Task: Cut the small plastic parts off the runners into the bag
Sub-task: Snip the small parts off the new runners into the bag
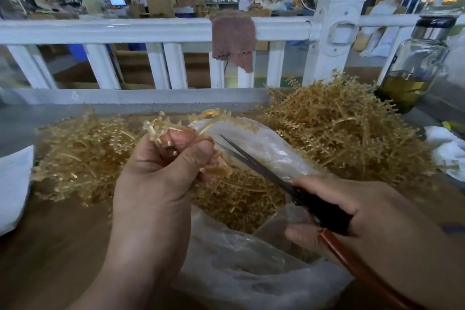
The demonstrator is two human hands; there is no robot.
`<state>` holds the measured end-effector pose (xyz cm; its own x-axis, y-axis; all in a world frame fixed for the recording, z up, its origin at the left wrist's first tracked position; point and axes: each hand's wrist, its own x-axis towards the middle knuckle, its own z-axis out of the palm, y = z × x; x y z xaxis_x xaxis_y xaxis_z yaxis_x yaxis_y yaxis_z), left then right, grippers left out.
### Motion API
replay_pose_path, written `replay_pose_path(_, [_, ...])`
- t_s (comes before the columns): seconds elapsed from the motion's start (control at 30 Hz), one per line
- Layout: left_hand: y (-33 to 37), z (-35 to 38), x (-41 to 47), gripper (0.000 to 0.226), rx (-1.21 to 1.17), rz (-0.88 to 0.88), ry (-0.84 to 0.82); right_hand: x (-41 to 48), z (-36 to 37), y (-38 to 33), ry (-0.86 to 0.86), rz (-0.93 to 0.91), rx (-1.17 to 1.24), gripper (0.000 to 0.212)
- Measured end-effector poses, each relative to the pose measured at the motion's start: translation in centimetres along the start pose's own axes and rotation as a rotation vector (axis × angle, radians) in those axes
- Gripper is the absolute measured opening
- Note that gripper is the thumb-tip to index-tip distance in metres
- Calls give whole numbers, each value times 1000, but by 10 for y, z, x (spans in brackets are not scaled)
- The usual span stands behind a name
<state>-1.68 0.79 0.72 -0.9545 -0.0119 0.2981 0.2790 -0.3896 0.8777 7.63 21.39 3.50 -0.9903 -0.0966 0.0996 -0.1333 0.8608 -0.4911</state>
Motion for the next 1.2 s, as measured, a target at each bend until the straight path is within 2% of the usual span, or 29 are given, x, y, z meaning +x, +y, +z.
replay_pose_path(0.47, [-2, 0, 0, 17, -27, 20, 42, 1, 3, 2, 46, 15, -49, 74])
replay_pose_path(0.77, [-1, 3, 0, 18, -1, 22, 39, 1, 2, 4, 68, 10, -72, 76])
replay_pose_path(0.97, [0, 4, -1, 25, -1, 19, 36, 0, 1, 2, 86, 3, -42, 59])
replay_pose_path(1.07, [0, 5, -1, 16, -23, 25, 29, 0, 0, 3, 69, -16, -54, 63])
replay_pose_path(1.2, [1, 7, -2, 12, -28, 27, 11, -1, 0, 3, 103, -31, -38, 56])
